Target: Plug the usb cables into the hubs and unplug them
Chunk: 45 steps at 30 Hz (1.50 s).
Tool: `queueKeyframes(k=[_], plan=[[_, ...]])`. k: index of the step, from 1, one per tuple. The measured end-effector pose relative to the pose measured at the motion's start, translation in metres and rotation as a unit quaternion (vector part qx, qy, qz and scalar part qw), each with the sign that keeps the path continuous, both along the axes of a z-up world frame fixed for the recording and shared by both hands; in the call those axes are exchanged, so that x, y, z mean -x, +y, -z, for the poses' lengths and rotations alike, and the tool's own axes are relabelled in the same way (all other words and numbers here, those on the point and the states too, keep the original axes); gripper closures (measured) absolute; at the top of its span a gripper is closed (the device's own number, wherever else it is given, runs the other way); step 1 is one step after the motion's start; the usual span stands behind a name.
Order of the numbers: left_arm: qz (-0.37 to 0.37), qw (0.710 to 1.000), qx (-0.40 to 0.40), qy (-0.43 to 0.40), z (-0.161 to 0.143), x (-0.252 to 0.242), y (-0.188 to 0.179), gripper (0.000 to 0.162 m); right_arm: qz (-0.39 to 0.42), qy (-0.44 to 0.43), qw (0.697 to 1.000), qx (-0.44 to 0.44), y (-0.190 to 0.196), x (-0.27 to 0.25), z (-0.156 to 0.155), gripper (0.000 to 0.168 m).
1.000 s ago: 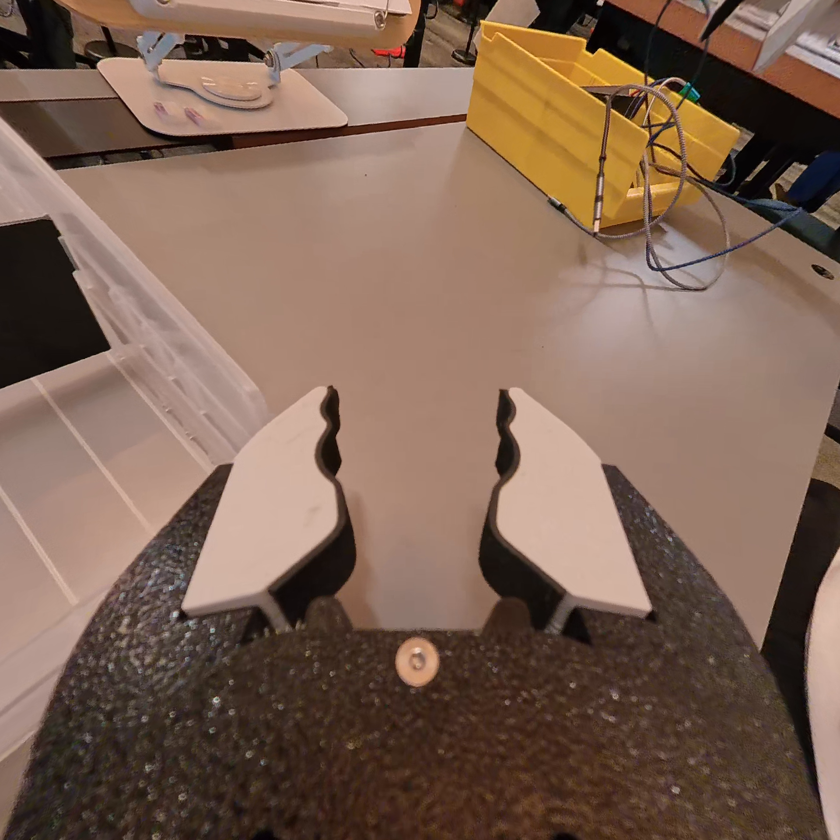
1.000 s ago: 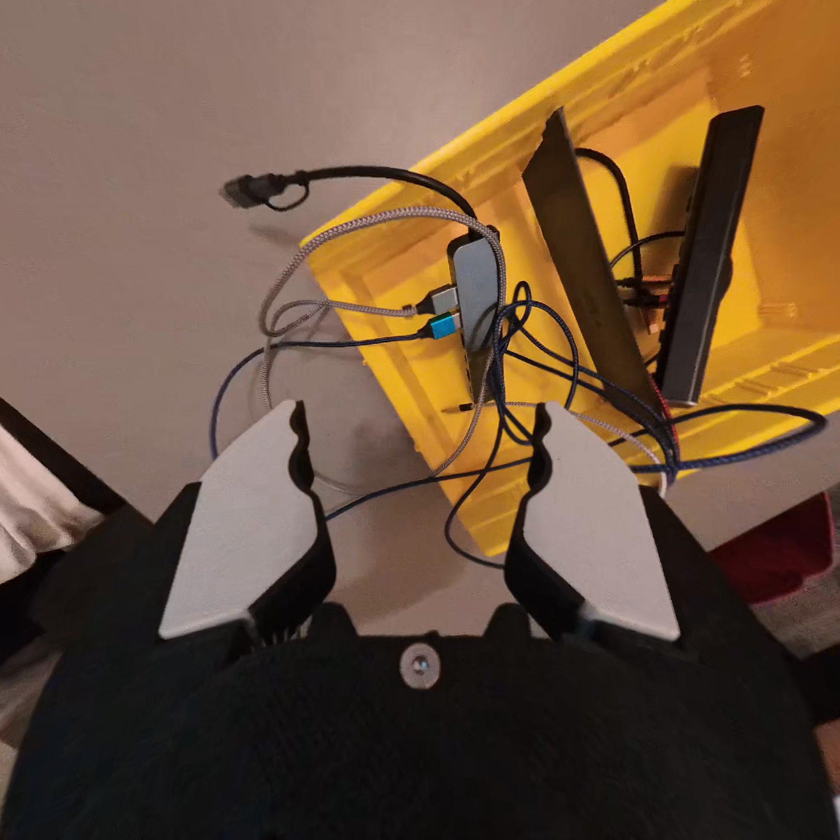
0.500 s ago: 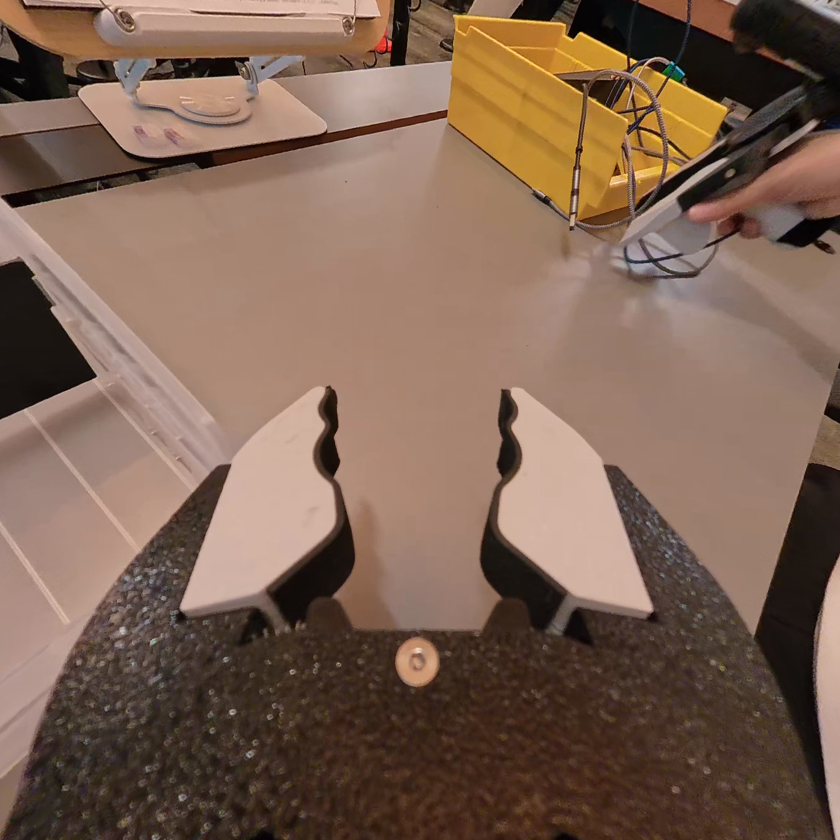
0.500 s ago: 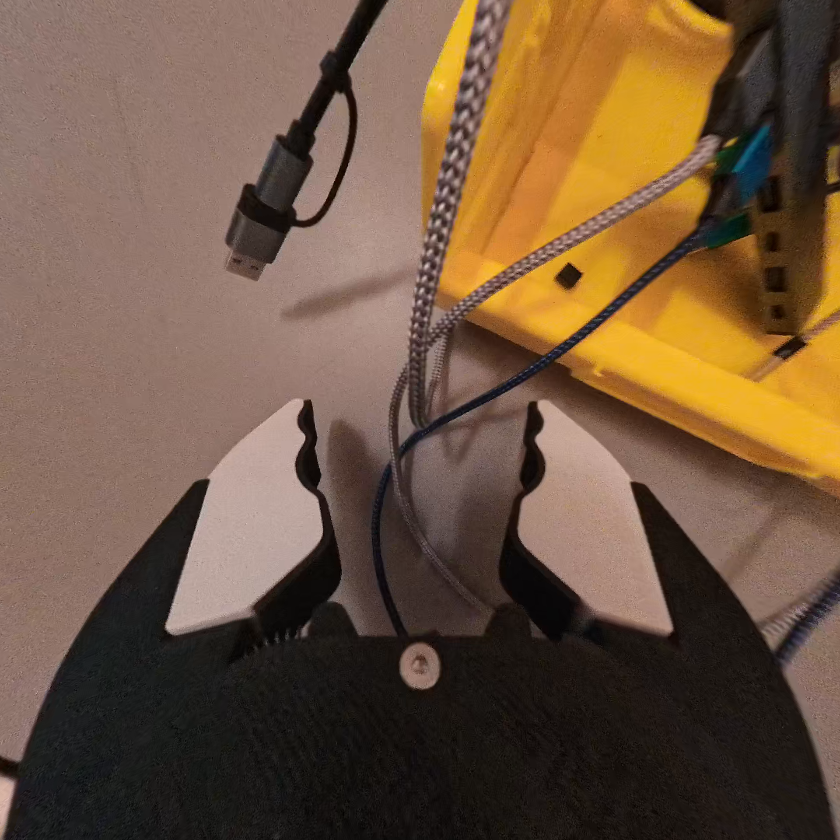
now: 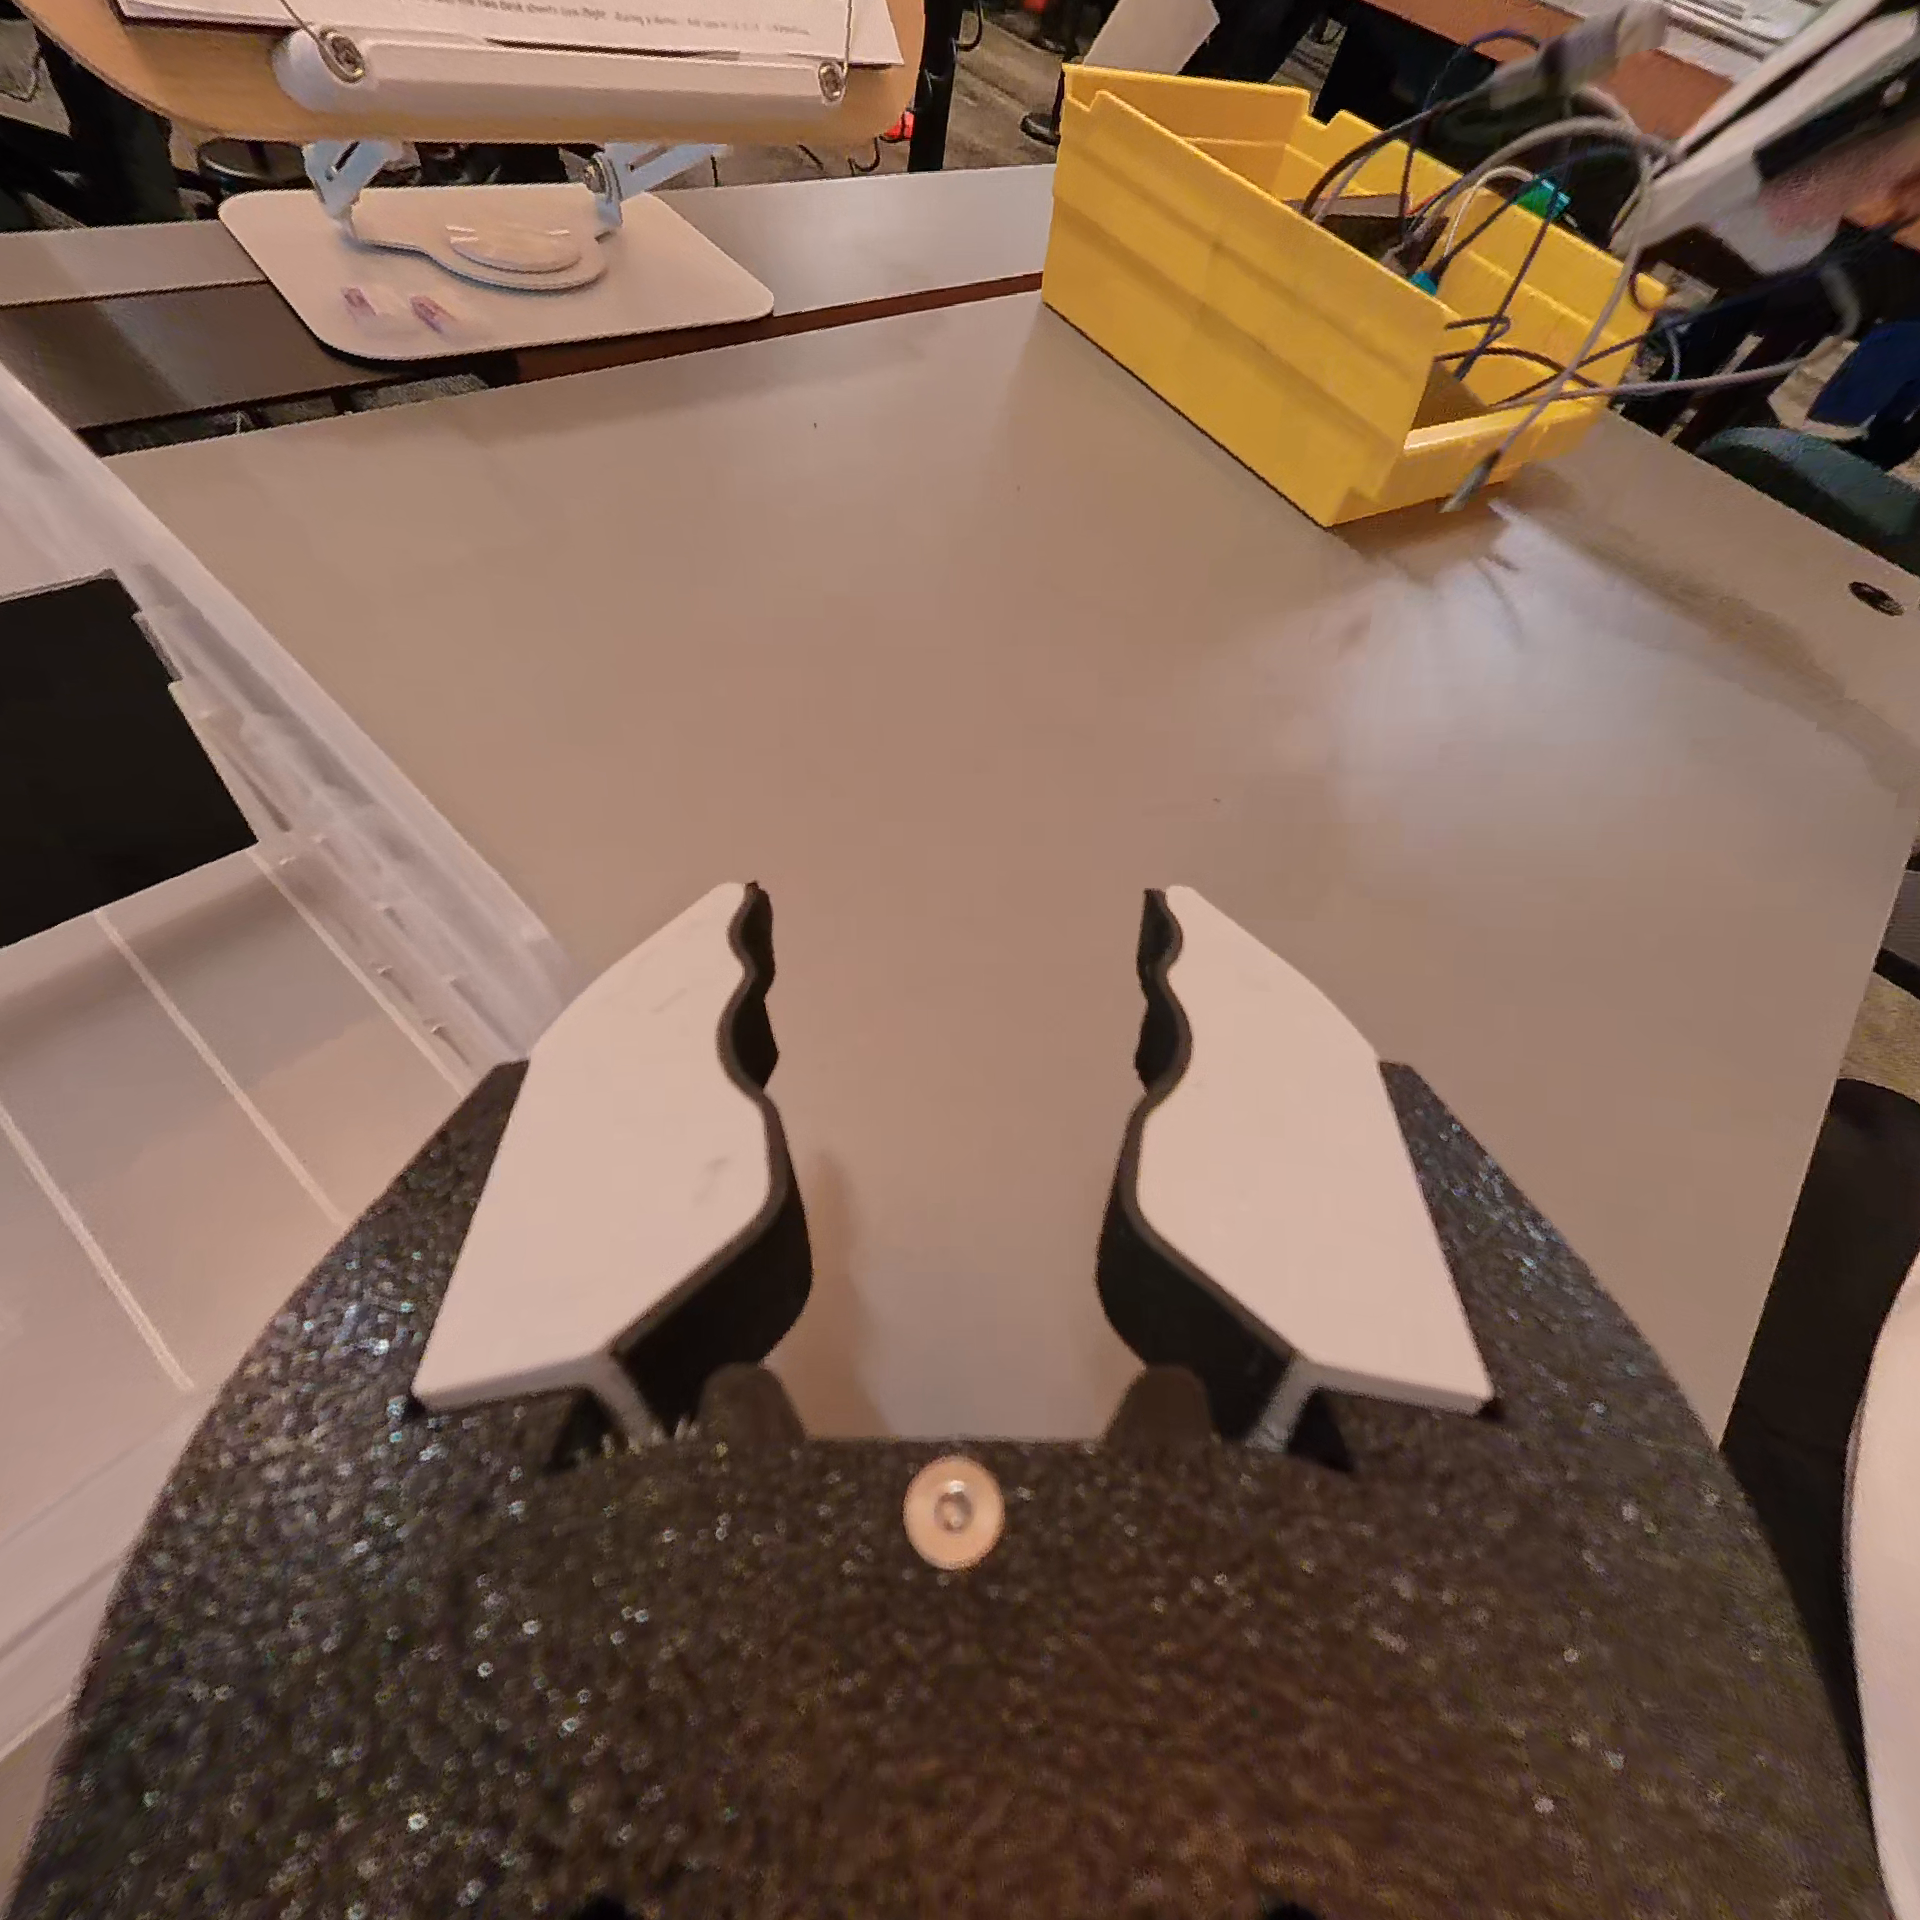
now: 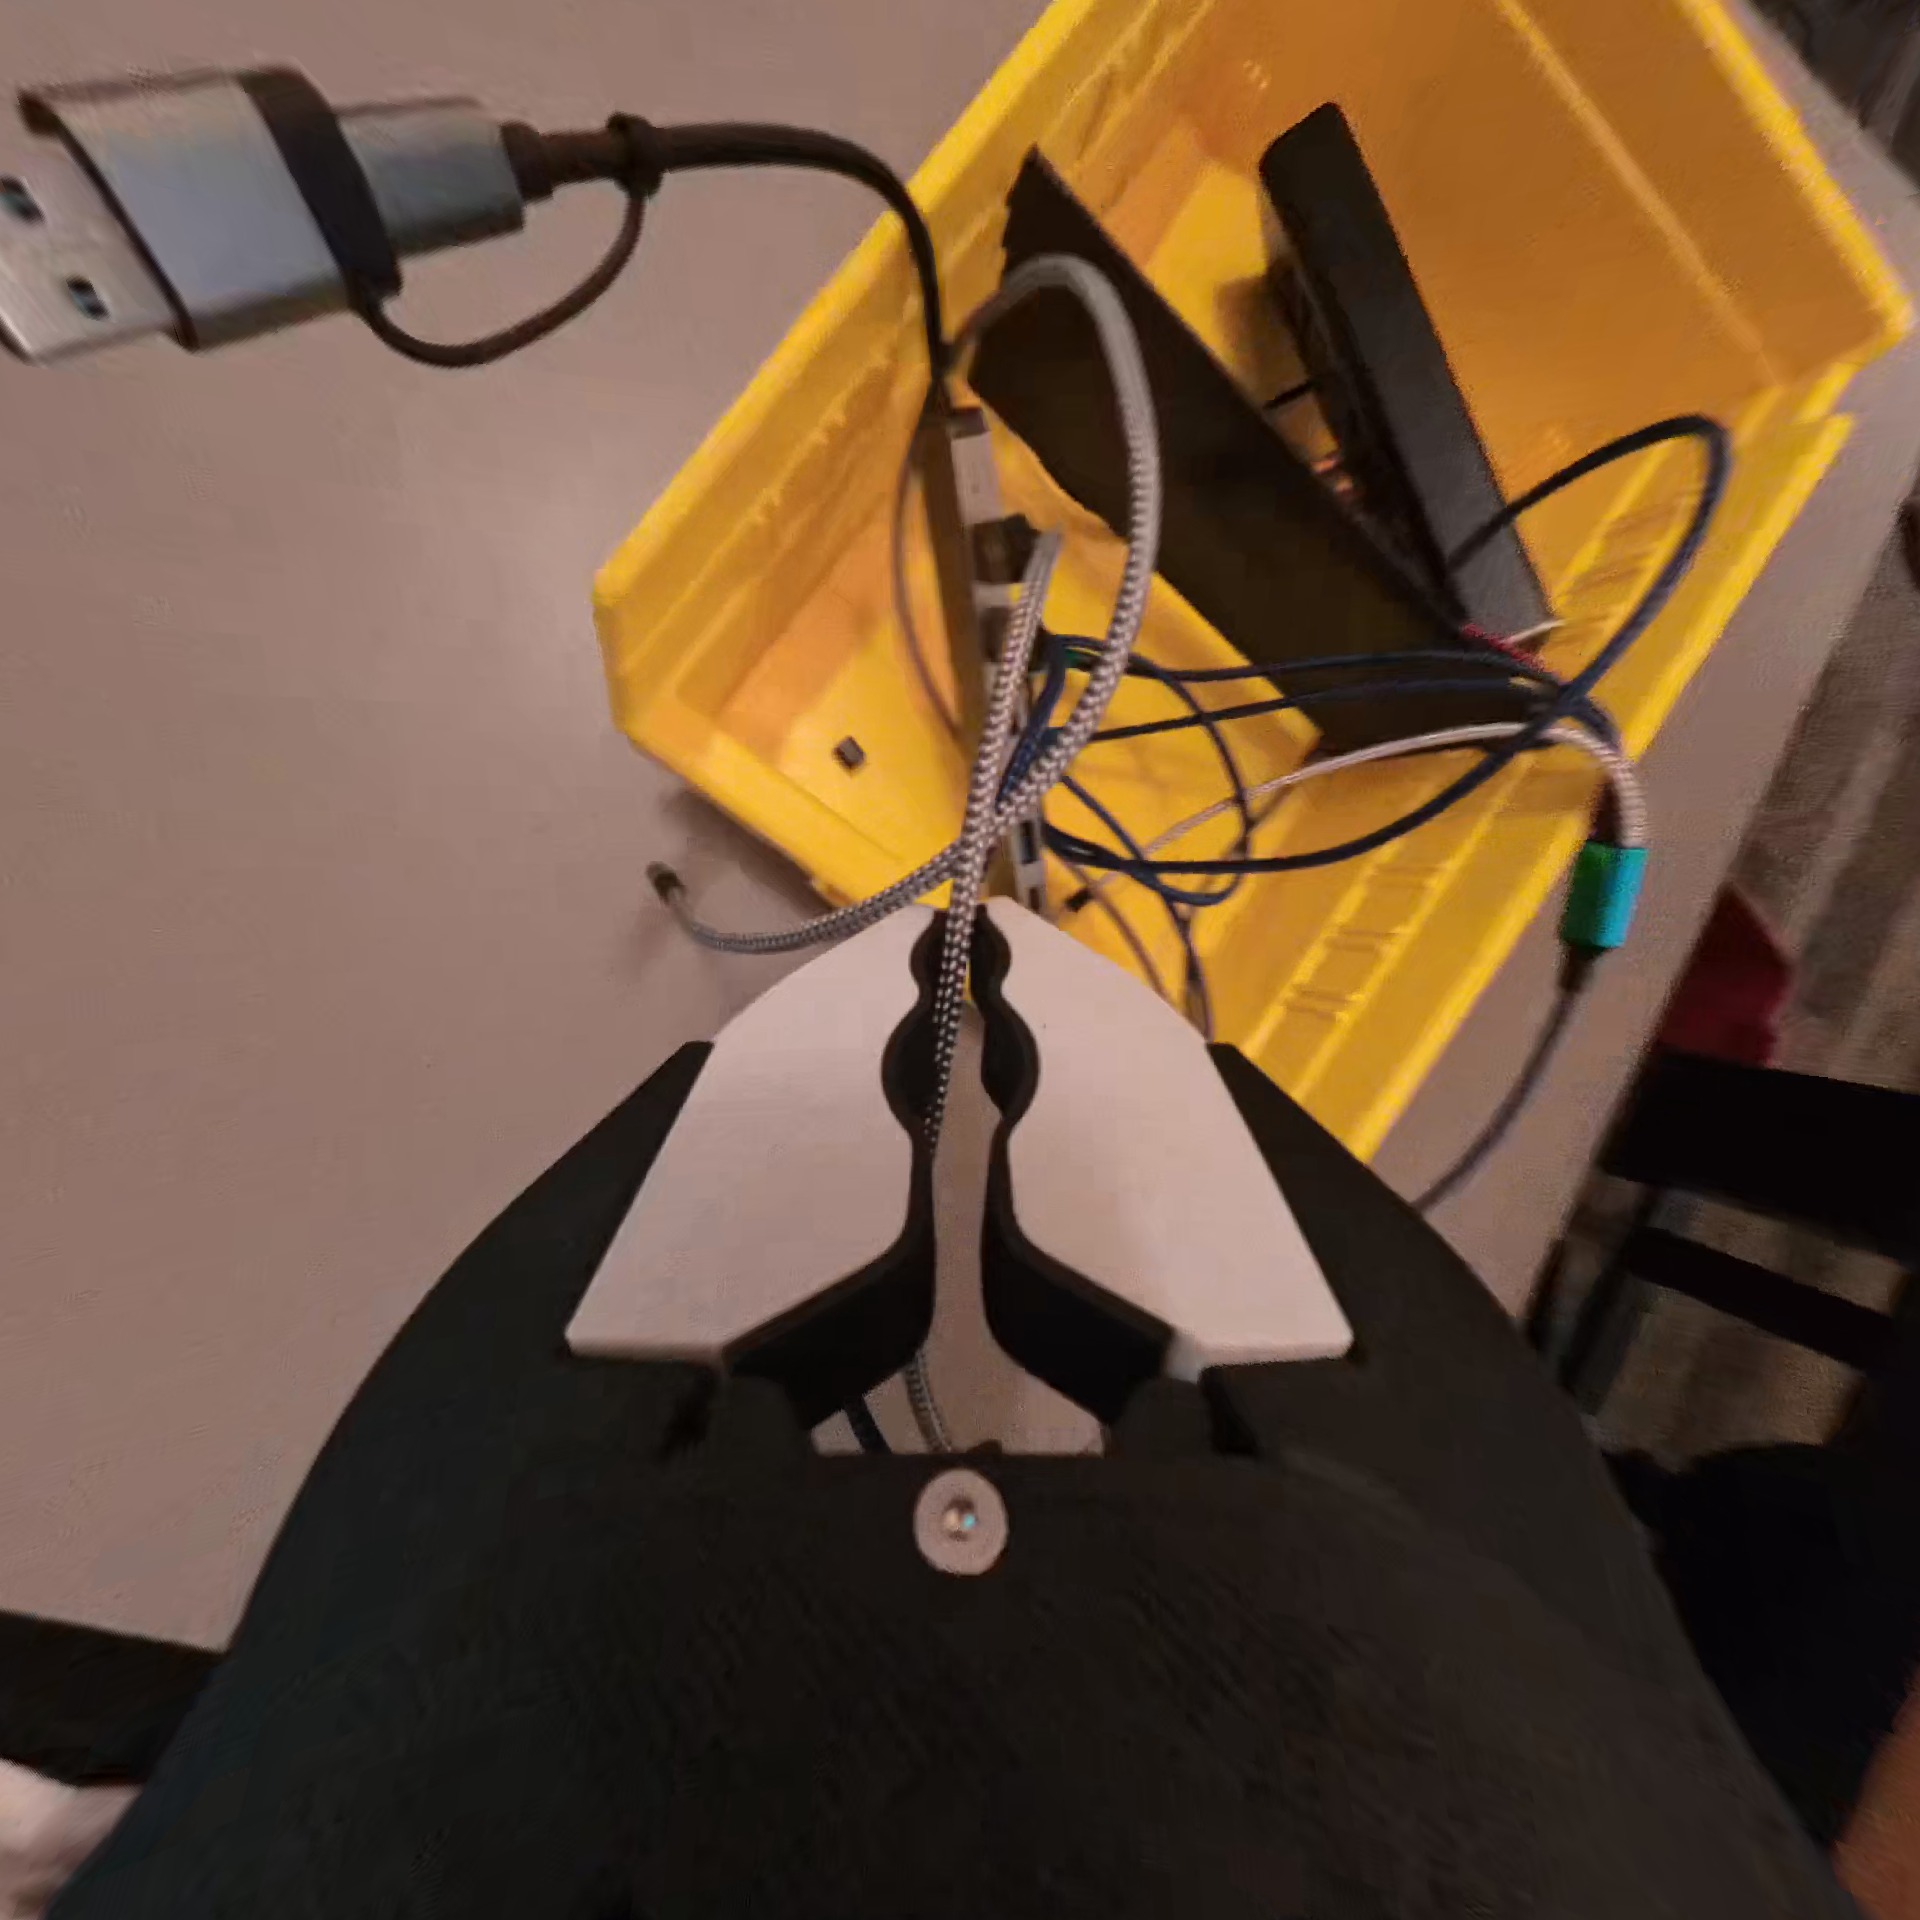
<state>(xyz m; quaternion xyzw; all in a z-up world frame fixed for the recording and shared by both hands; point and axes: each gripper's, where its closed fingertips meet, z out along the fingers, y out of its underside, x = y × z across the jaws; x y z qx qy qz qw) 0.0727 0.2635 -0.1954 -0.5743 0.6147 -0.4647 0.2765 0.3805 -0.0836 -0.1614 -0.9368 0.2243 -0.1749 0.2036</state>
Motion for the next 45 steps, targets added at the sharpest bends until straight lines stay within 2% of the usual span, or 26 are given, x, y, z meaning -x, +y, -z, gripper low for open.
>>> queueKeyframes(k=[3,5,8,12,17,20,24,26,28,30,34,40,43,45], plan=[[0.000,1.000,-0.006,0.000,-0.001,0.000,0.000,0.095,-0.023,-0.036,0.996,0.072,-0.014,-0.035,-0.017,0.165],[-0.001,1.000,-0.005,-0.002,-0.002,0.000,0.000,0.095,-0.039,-0.045,0.996,0.063,-0.007,-0.054,-0.022,0.165],[-0.003,1.000,-0.004,0.001,-0.001,0.000,0.002,0.095,-0.048,-0.025,0.997,0.053,0.008,-0.071,-0.005,0.165],[-0.003,1.000,-0.008,0.006,0.002,0.001,0.002,0.095,-0.068,-0.076,0.987,0.126,0.012,-0.104,0.022,0.165],[-0.004,1.000,-0.008,0.014,0.007,0.000,0.003,0.095,-0.113,-0.133,0.972,0.155,0.035,-0.128,0.042,0.165],[-0.005,1.000,-0.007,0.018,0.010,0.000,0.004,0.095,-0.124,-0.101,0.975,0.151,0.038,-0.124,0.066,0.163],[-0.007,1.000,-0.003,0.021,0.013,0.000,0.007,0.095,-0.110,-0.069,0.974,0.185,0.018,-0.119,0.069,0.151],[-0.008,1.000,0.002,0.020,0.014,0.000,0.007,0.095,-0.129,-0.050,0.971,0.197,0.010,-0.109,0.057,0.134],[-0.007,1.000,0.007,0.020,0.015,-0.001,0.007,0.095,-0.149,-0.022,0.972,0.181,0.008,-0.096,0.043,0.097],[-0.005,1.000,0.011,0.020,0.016,-0.002,0.006,0.095,-0.154,0.005,0.976,0.151,0.011,-0.085,0.027,0.079],[0.006,1.000,-0.001,0.025,0.017,-0.005,-0.002,0.095,-0.166,0.021,0.984,0.066,0.025,-0.075,-0.004,0.078],[0.024,0.999,-0.034,0.022,0.009,-0.009,-0.018,0.095,-0.166,-0.003,0.986,0.002,0.025,-0.054,-0.043,0.075],[0.034,0.998,-0.054,0.017,0.007,-0.014,-0.029,0.095,-0.130,-0.040,0.989,-0.054,0.010,-0.040,-0.072,0.073],[0.040,0.997,-0.060,0.012,0.004,-0.019,-0.041,0.096,-0.091,-0.078,0.985,-0.122,-0.006,-0.027,-0.091,0.074]])
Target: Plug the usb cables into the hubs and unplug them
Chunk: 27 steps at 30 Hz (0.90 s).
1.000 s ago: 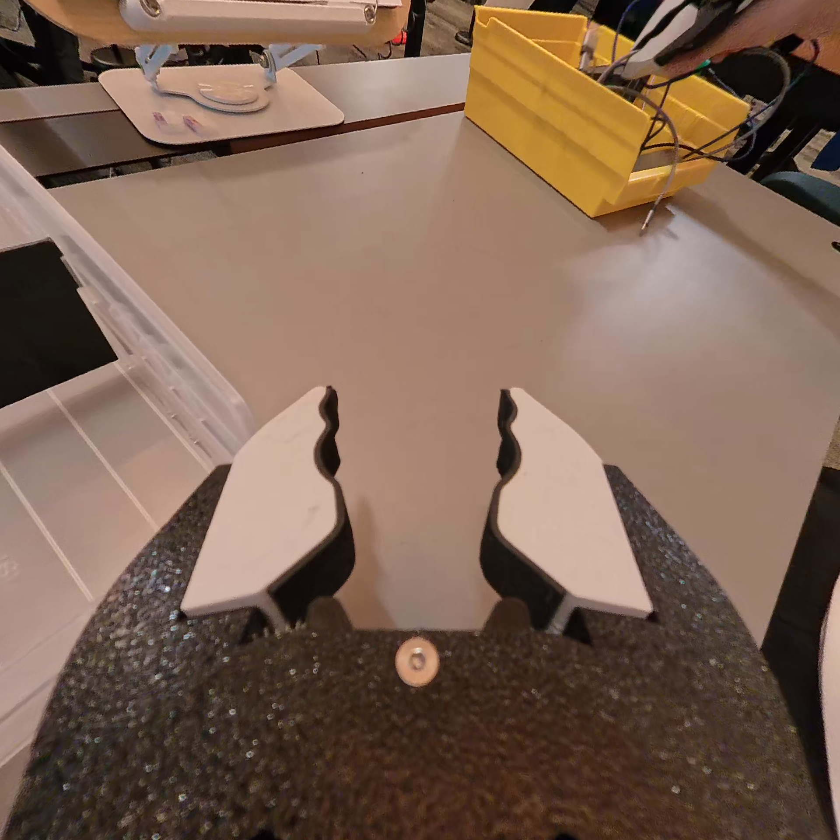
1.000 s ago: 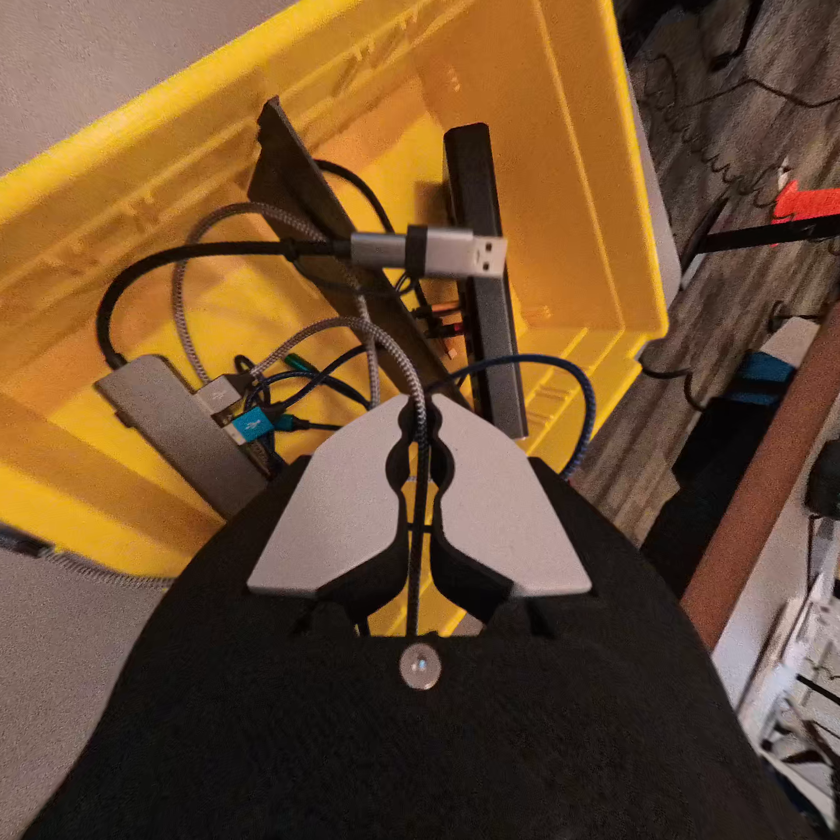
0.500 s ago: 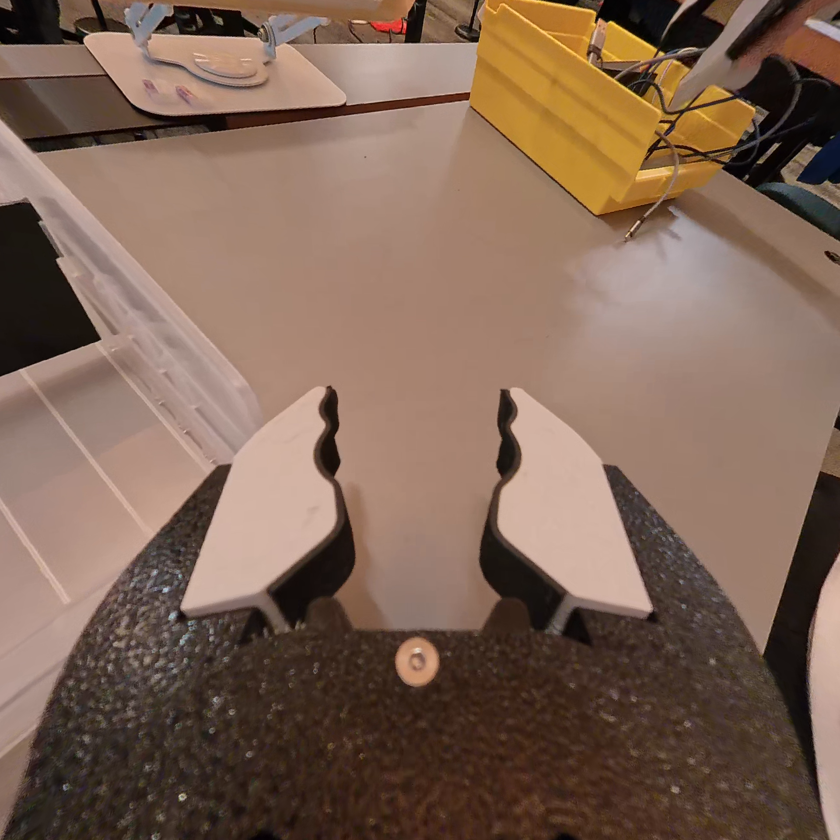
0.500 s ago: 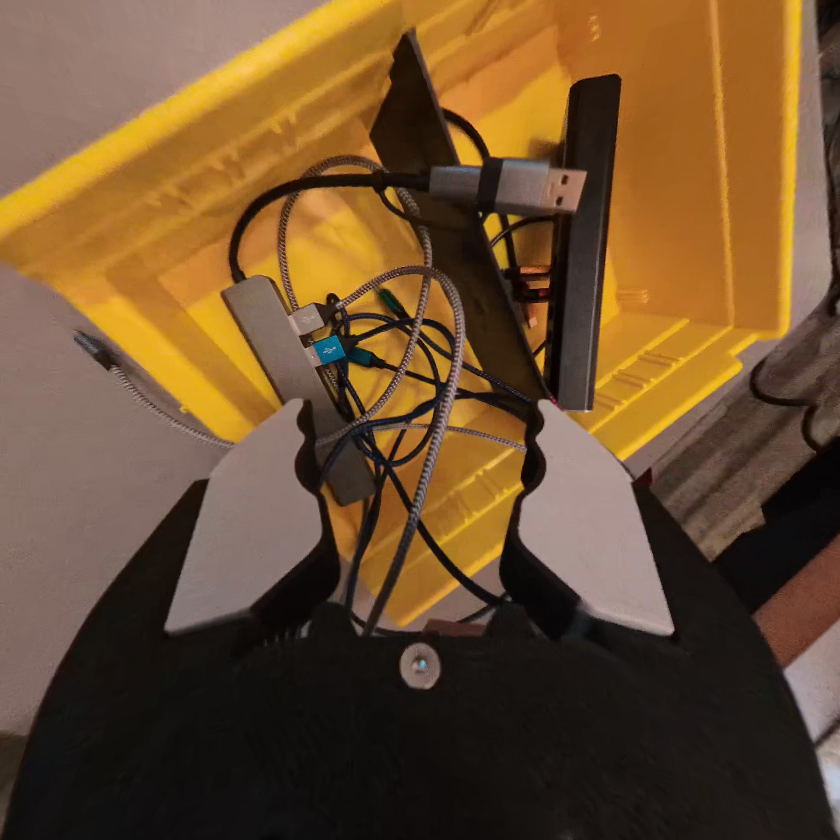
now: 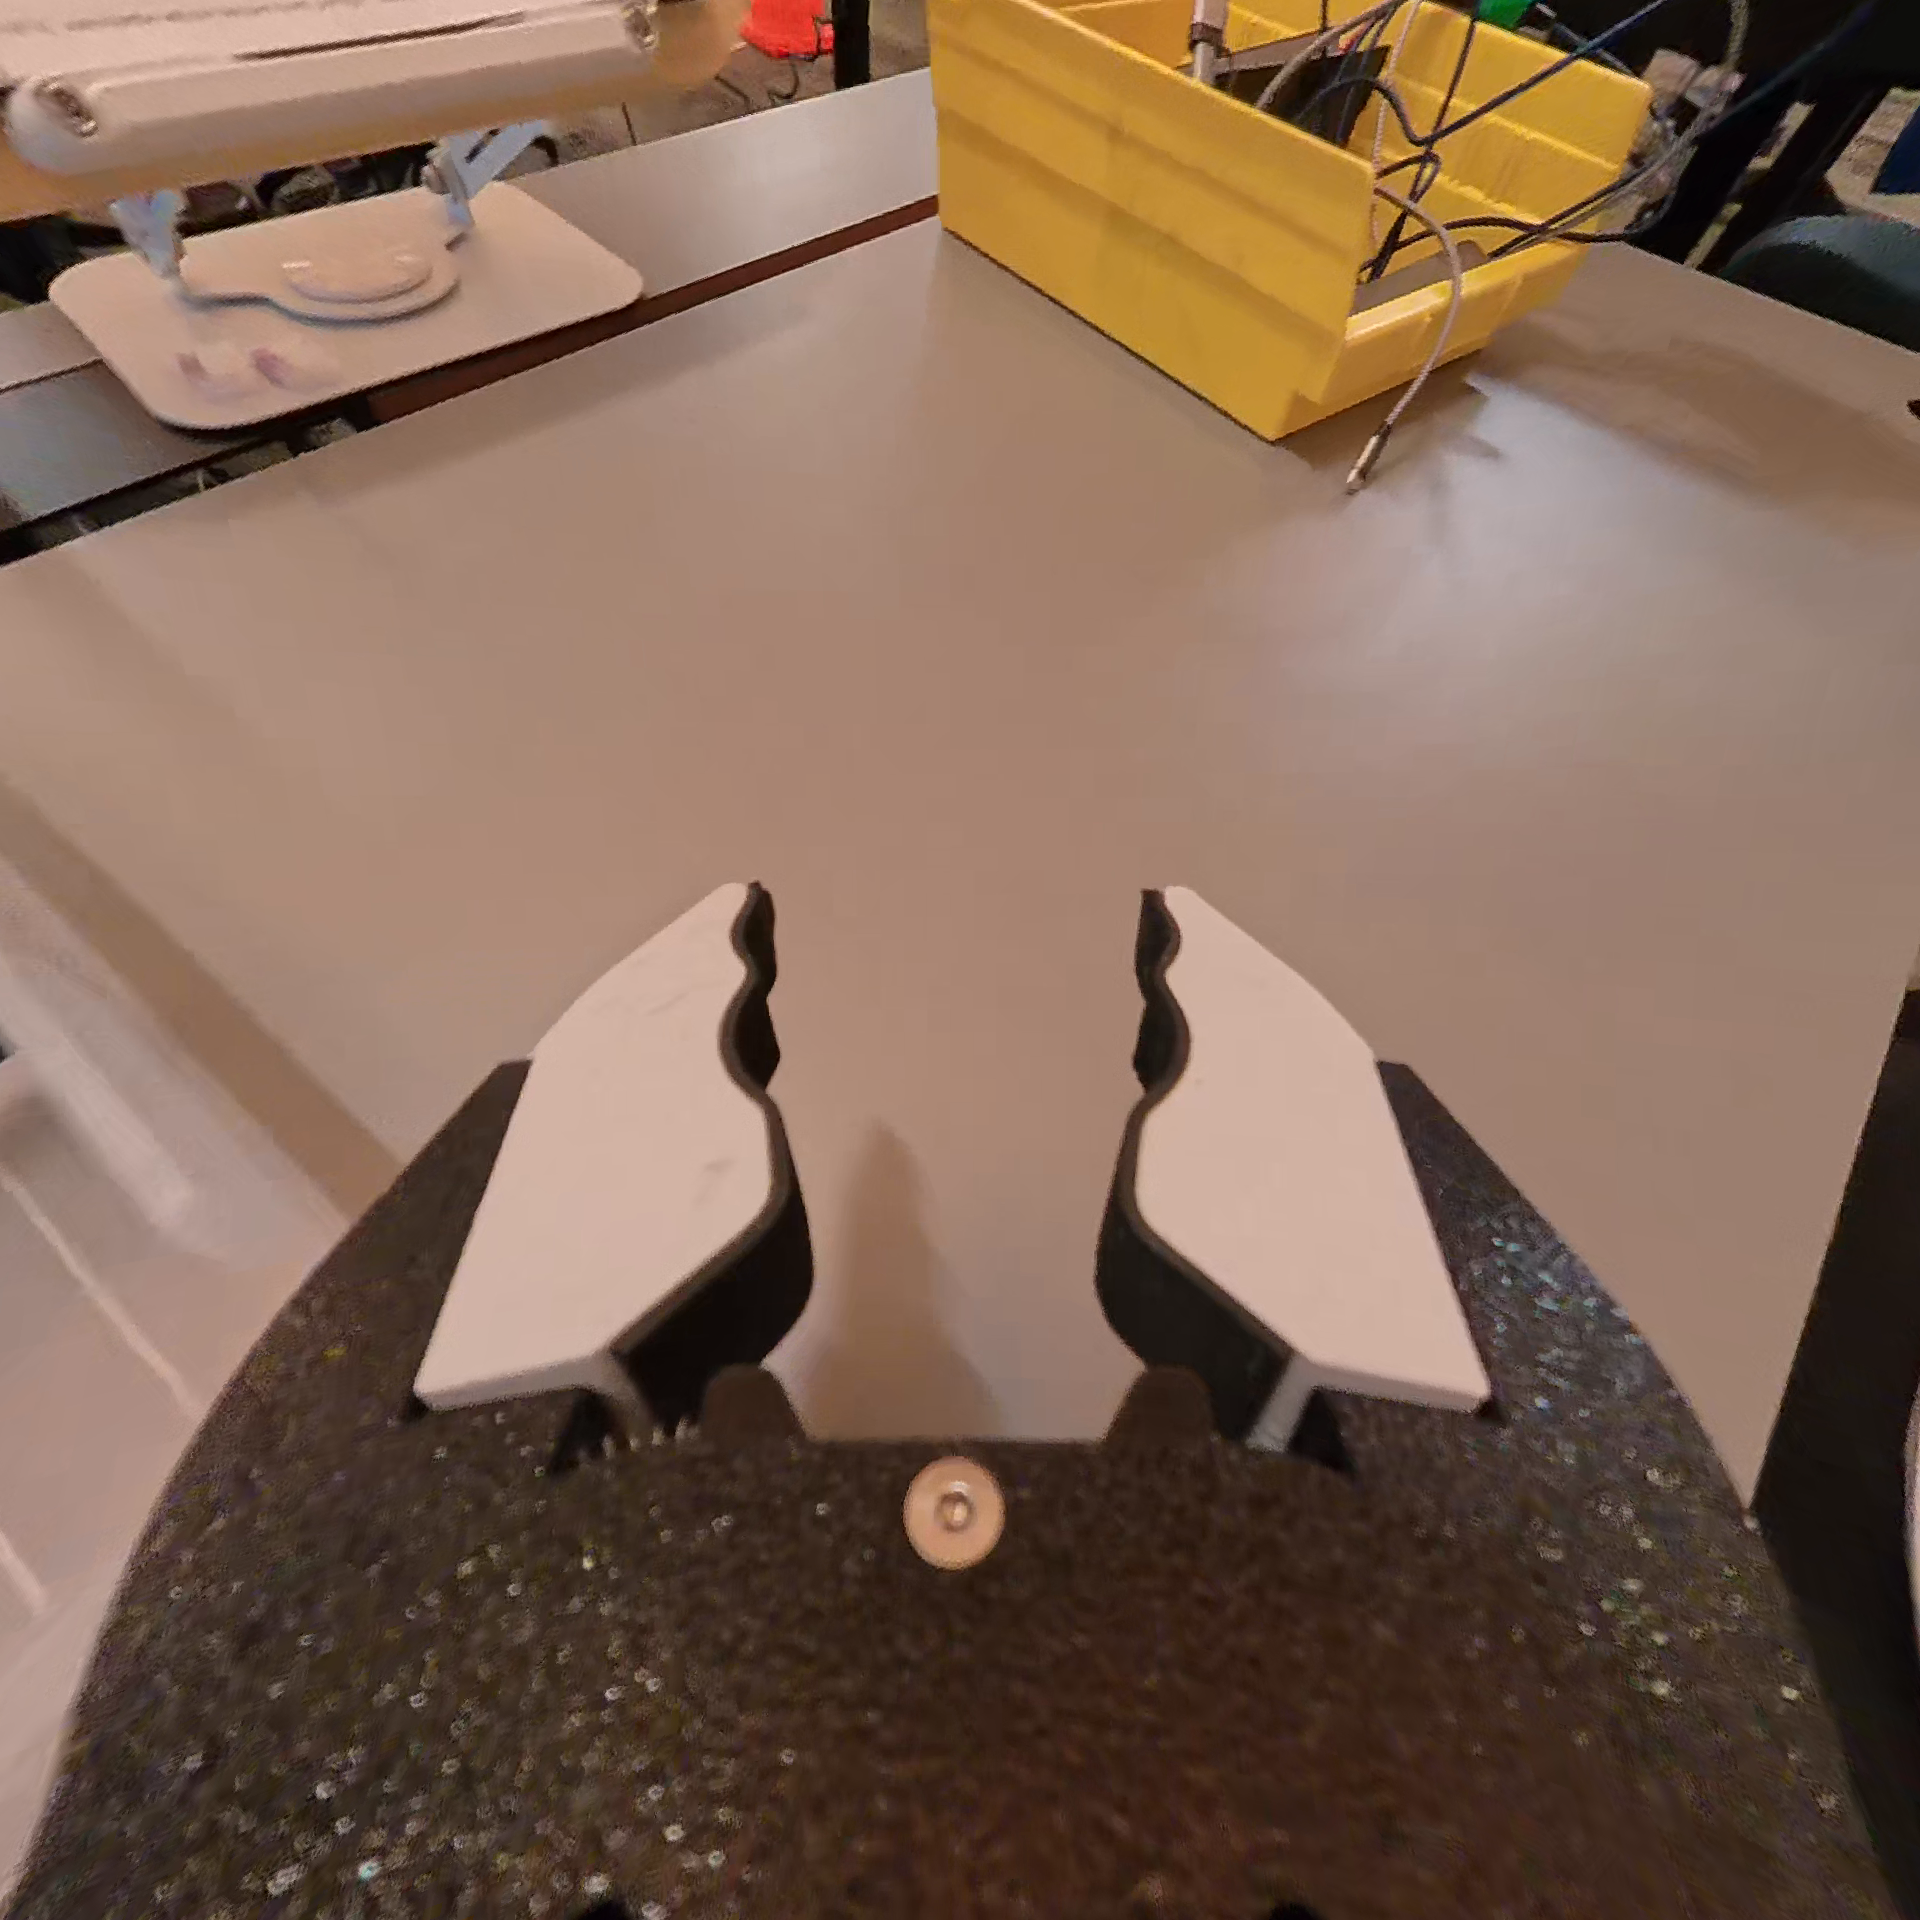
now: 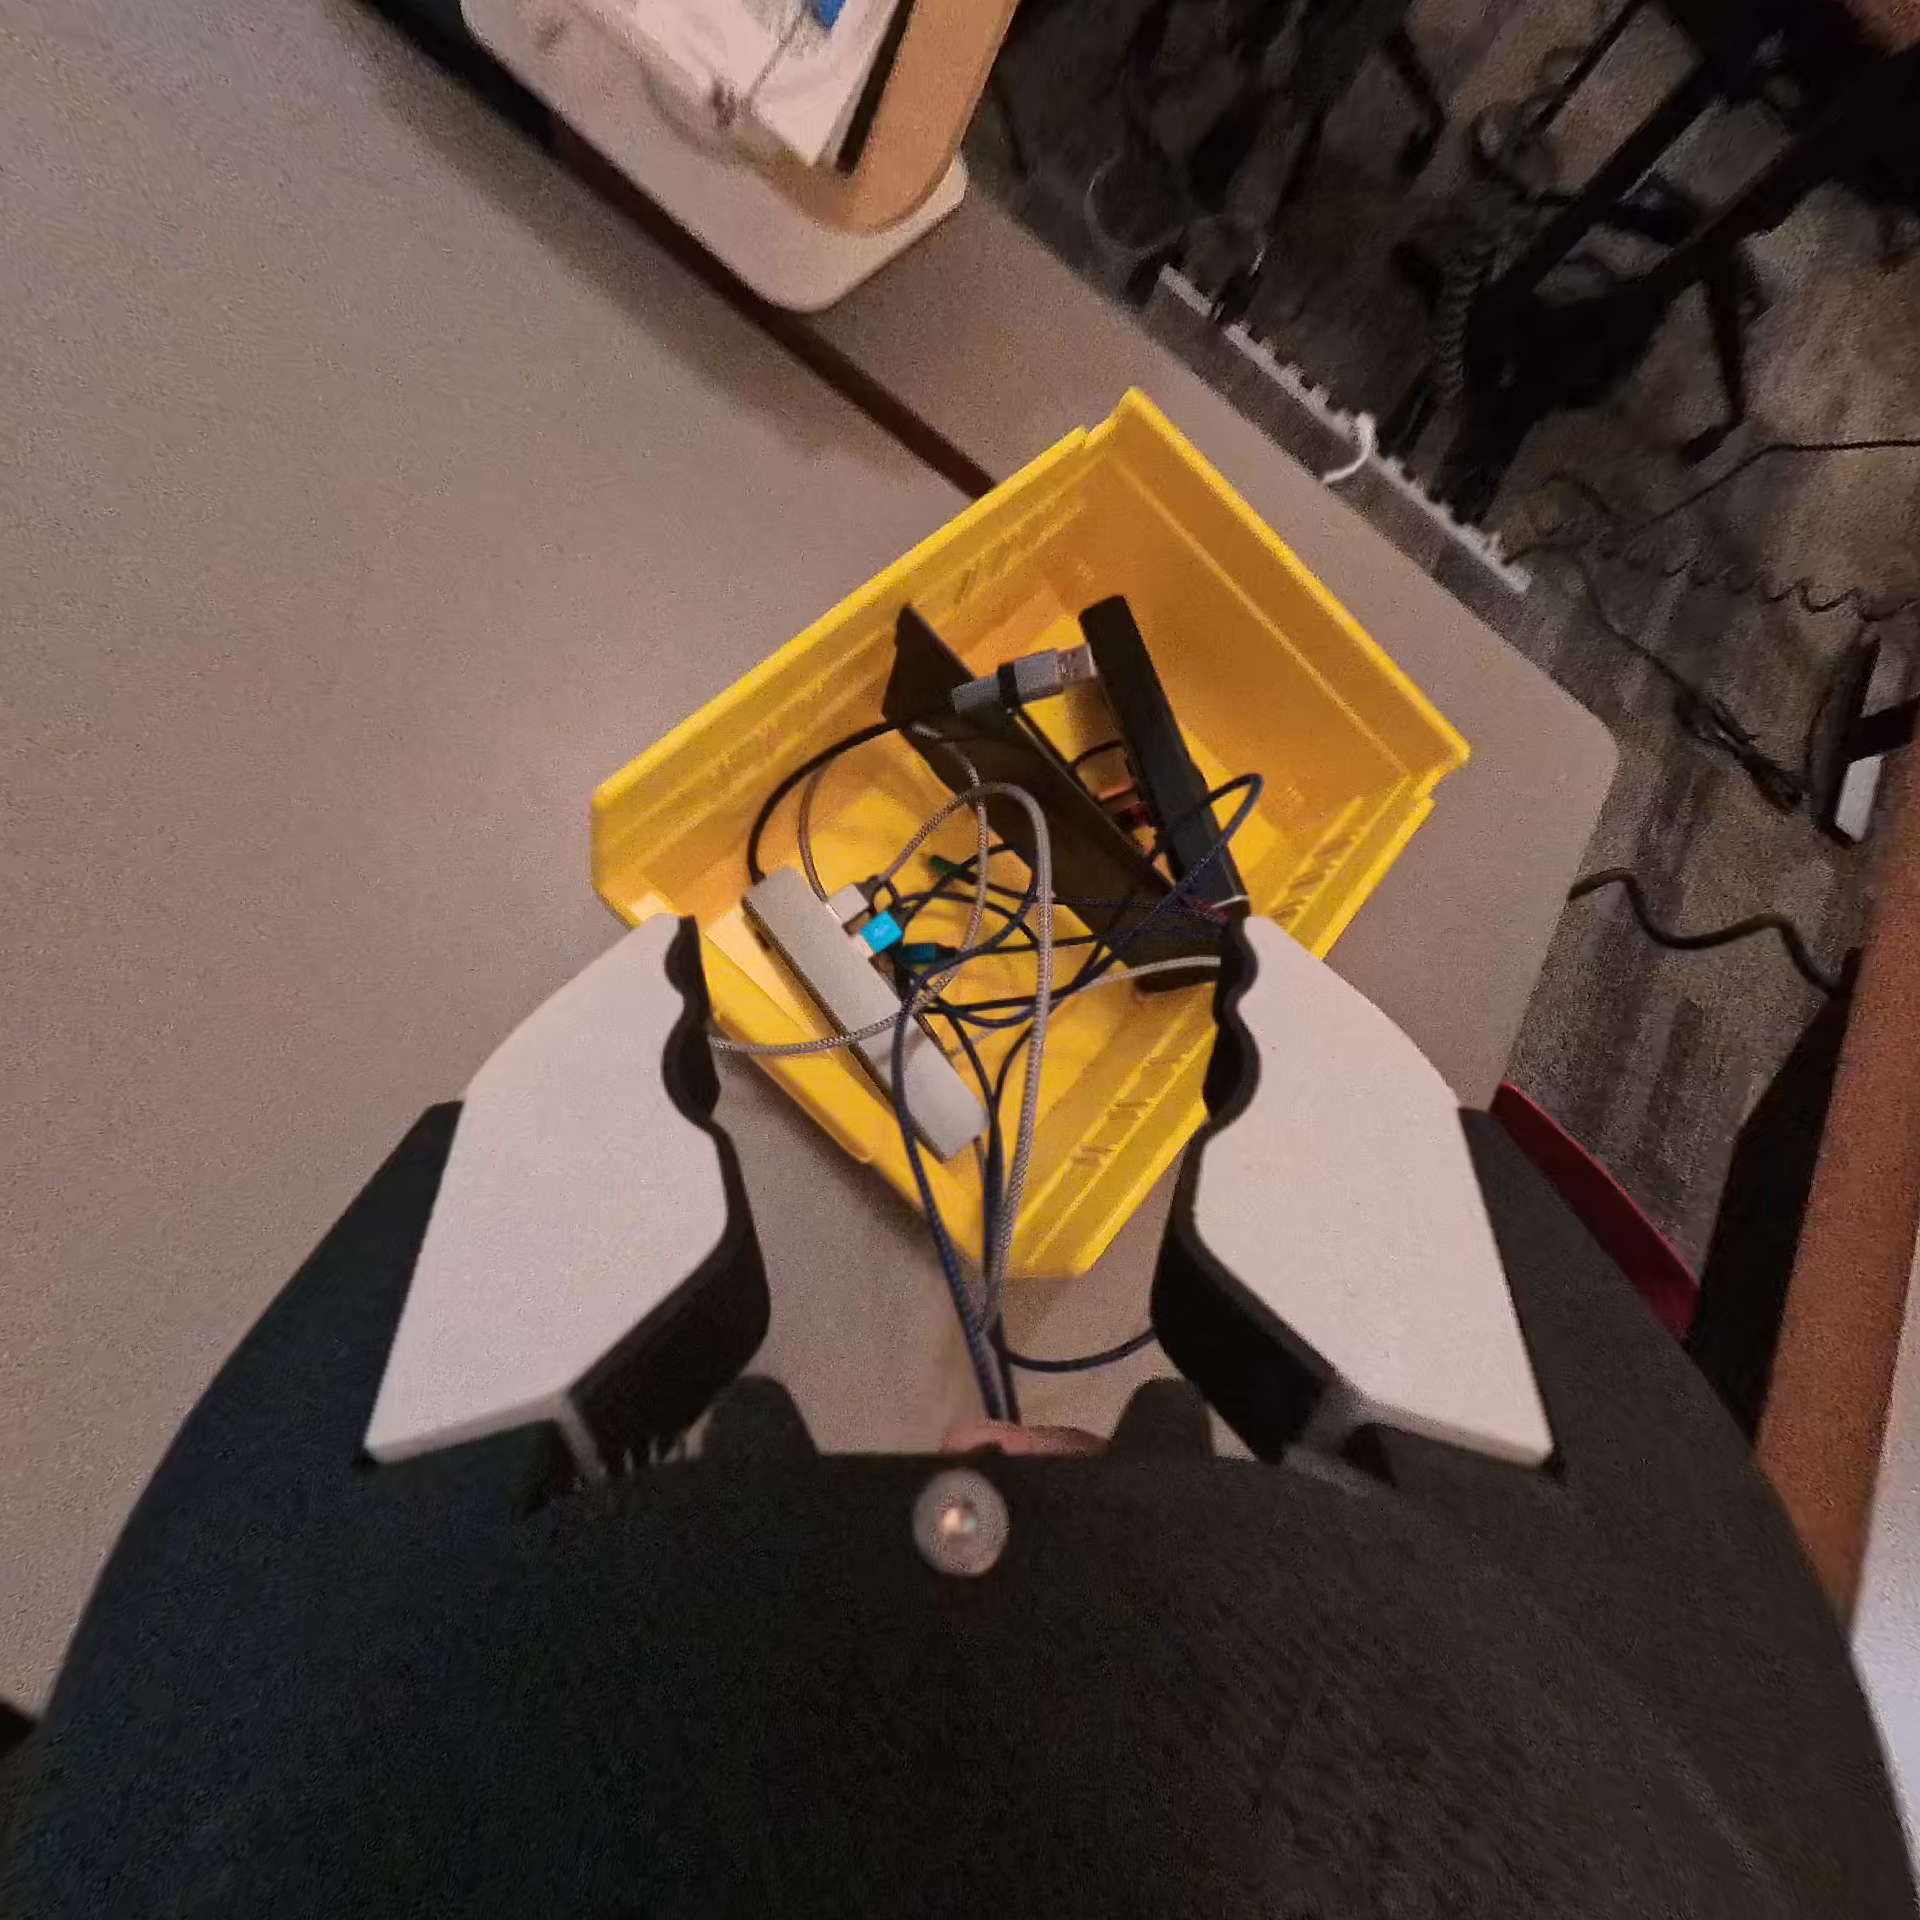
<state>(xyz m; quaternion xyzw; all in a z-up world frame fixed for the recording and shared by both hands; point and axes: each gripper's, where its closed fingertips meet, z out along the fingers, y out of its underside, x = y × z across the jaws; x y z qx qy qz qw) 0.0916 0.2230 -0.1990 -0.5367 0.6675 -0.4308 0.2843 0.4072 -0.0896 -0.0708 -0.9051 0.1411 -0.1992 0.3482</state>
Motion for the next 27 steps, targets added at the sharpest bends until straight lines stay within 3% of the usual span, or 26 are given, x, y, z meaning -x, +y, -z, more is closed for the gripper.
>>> queueKeyframes(k=[4,9,14,18,21,27], plan=[[0.038,0.999,0.019,-0.011,-0.006,-0.024,-0.048,0.095,0.020,-0.048,0.987,-0.151,-0.028,0.042,0.002,0.078],[0.079,0.997,0.013,-0.004,-0.024,-0.100,-0.124,0.089,0.110,-0.071,0.975,-0.177,-0.060,0.045,0.050,0.073],[0.096,0.995,0.001,0.040,-0.057,-0.203,-0.184,0.079,0.147,-0.067,0.964,-0.211,-0.063,0.033,0.057,0.071],[0.058,0.989,0.015,0.133,-0.055,-0.277,-0.202,0.077,0.201,-0.094,0.961,-0.168,-0.079,0.019,0.062,0.070],[0.027,0.978,0.003,0.205,-0.037,-0.317,-0.203,0.076,0.241,-0.090,0.956,-0.138,-0.097,0.009,0.075,0.069],[-0.028,0.949,-0.041,0.312,0.012,-0.353,-0.198,0.077,0.264,-0.088,0.952,-0.124,-0.114,0.002,0.084,0.069]])
